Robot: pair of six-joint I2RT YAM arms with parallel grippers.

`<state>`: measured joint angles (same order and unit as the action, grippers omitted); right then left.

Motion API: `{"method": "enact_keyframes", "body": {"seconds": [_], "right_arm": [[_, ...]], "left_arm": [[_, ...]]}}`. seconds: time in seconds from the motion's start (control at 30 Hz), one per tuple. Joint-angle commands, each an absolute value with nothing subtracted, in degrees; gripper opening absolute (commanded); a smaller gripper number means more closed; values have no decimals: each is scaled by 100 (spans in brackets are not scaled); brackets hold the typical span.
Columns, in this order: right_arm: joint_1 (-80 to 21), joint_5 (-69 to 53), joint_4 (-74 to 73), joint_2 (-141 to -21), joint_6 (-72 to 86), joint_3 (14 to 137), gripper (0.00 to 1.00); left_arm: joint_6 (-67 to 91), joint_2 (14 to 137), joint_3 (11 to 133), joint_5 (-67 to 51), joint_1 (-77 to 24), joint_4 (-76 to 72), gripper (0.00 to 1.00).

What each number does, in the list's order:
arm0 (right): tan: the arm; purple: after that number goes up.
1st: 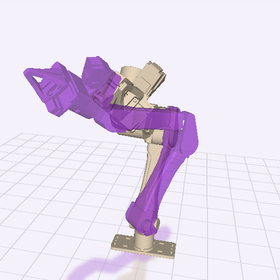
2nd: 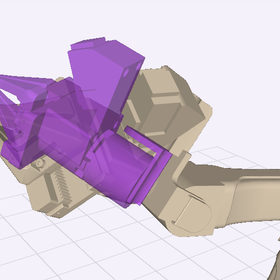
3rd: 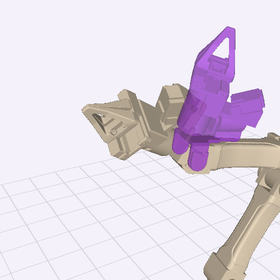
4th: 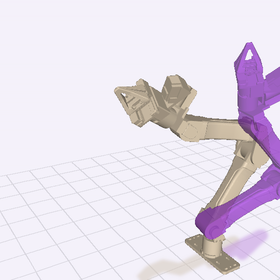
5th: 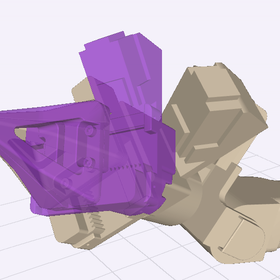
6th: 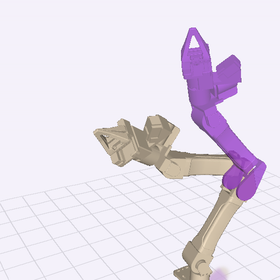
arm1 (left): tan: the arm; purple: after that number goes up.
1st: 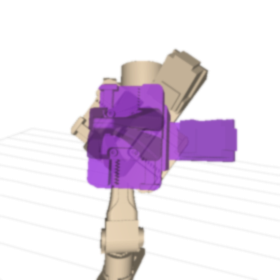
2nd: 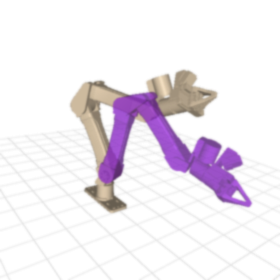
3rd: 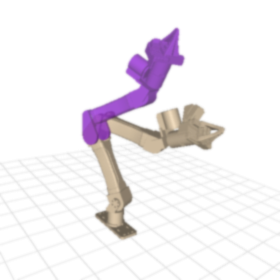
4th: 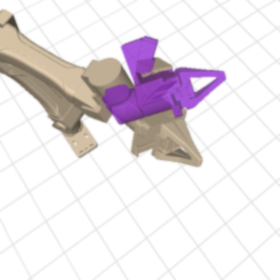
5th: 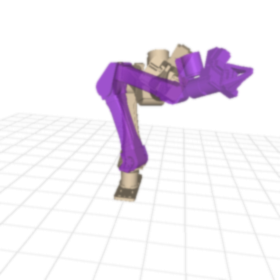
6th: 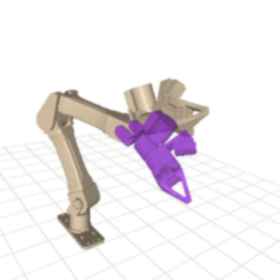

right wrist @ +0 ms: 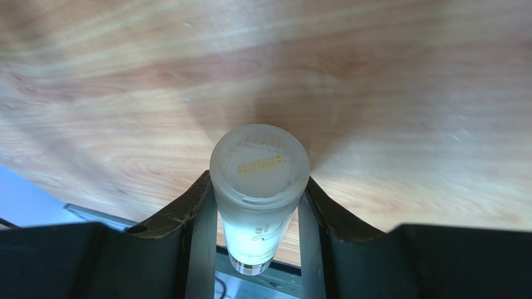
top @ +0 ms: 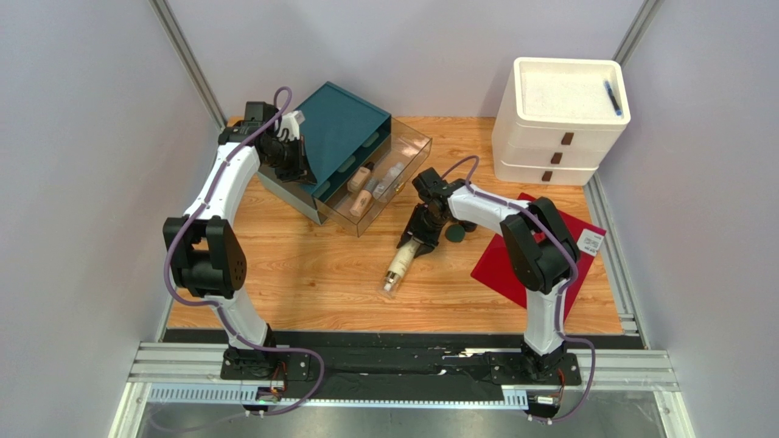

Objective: Organize the makeup

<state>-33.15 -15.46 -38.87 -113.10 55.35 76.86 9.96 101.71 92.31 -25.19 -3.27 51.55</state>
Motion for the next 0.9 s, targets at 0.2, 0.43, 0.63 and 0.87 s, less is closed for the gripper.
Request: {"method": "enact_keyframes", "body": {"seconds": [0.2, 0.43, 0.63, 0.87], "right_arm": [[-3252, -958, -4632, -9836, 4764, 8409, 0], [-3208, -984, -4606, -9851, 4913, 9805, 0], [-3111, -1239, -4115, -10589, 5247, 10774, 0], [-3032, -1275, -3868, -11521, 5510, 11925, 0]], "left_arm": [[659, 10819, 8719, -1626, -387, 6399, 0], [685, 10863, 8701, -1670, -387, 6372, 0], [686, 10846, 8701, -1687, -396, 6372, 0], [686, 10802, 8631, -1696, -396, 6354, 0]]}}
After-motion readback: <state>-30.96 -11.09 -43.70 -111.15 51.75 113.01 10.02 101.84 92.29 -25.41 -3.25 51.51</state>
